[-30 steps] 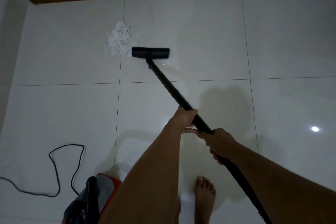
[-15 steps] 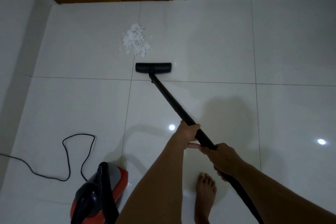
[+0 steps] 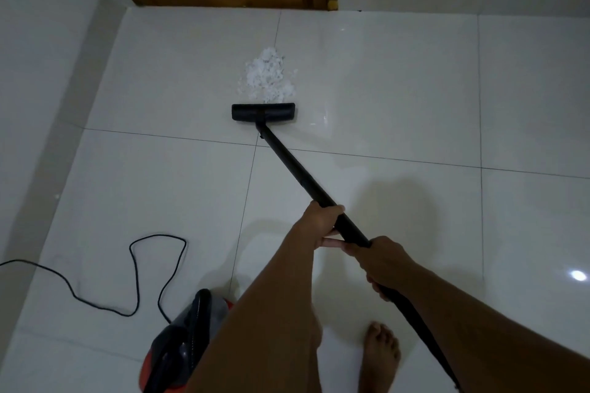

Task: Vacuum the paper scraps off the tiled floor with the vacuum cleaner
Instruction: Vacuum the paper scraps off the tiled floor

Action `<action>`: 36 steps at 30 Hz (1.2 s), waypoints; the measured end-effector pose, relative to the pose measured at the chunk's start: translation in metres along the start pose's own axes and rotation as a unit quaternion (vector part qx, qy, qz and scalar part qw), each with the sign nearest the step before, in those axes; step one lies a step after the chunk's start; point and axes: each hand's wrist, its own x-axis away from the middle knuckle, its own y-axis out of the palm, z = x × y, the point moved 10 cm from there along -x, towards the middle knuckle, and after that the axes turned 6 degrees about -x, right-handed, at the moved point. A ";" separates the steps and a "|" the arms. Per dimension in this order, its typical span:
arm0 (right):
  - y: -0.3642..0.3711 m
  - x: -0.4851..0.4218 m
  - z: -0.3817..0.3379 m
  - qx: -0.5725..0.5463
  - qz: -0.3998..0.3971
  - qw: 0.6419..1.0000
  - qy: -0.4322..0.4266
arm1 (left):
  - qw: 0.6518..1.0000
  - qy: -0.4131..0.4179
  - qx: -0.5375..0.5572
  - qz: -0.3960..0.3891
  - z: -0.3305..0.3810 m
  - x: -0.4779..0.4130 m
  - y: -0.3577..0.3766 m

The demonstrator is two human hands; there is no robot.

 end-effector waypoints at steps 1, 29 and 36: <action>0.003 -0.003 -0.005 -0.002 0.002 1.000 0.003 | 1.000 0.000 -0.001 -0.002 0.004 -0.004 -0.004; 0.025 0.000 -0.017 0.002 0.018 1.000 0.017 | 0.999 -0.031 0.003 -0.015 -0.003 -0.005 -0.028; 0.017 0.008 -0.002 0.017 0.025 0.999 0.012 | 0.999 -0.032 0.007 -0.020 -0.014 0.001 -0.011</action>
